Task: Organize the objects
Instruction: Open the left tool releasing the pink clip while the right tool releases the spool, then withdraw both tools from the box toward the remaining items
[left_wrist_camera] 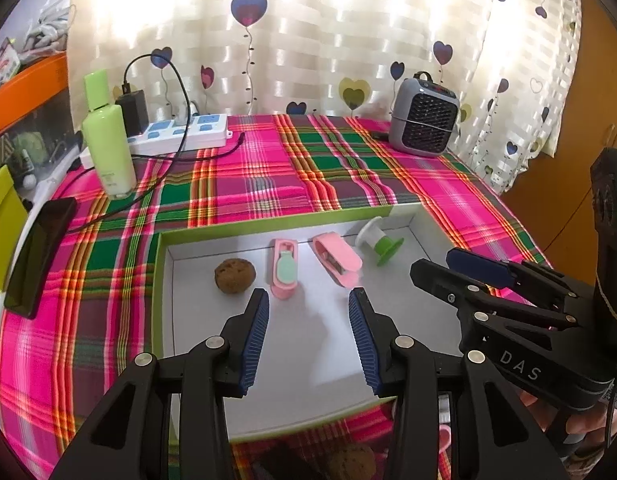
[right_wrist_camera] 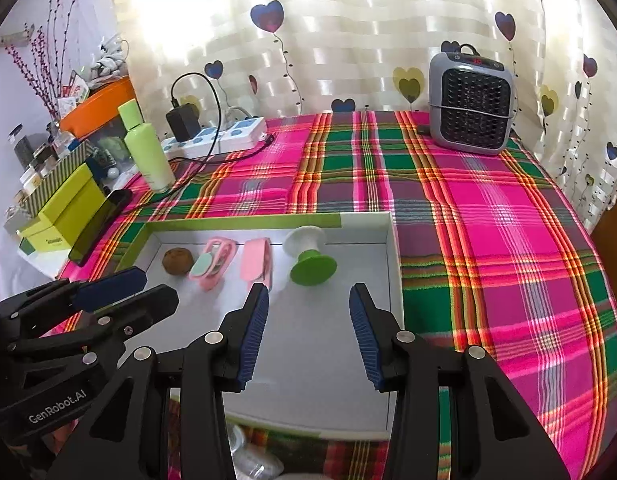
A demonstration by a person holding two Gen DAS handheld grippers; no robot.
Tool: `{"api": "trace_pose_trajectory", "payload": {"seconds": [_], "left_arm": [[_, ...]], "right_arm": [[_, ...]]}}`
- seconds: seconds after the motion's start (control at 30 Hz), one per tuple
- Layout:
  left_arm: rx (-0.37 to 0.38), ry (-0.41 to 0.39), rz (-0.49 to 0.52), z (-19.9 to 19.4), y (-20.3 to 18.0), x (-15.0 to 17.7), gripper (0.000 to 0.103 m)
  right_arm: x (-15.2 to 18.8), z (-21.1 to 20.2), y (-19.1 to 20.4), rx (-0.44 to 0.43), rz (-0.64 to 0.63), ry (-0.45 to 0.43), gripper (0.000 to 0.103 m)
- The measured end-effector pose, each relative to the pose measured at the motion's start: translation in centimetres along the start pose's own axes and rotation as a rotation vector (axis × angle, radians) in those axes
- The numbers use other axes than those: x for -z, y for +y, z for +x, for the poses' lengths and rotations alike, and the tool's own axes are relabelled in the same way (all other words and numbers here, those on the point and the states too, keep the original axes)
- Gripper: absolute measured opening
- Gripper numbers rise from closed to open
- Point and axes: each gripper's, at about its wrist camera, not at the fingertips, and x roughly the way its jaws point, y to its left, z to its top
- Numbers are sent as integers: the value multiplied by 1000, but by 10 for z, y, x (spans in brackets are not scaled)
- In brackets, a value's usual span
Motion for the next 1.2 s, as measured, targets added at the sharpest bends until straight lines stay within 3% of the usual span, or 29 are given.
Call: {"api": "trace_pose_trajectory", "payload": {"seconds": [0.77, 1.1, 1.2], "left_arm": [[-41, -37, 9, -42, -7, 42, 43], [-43, -28, -11, -52, -2, 70, 49], [-36, -24, -27, -54, 4, 77, 50]], "right_arm": [[38, -43, 25, 3, -39, -55, 44], [64, -57, 22, 30, -44, -56, 44], [71, -60, 18, 25, -36, -52, 51]]}}
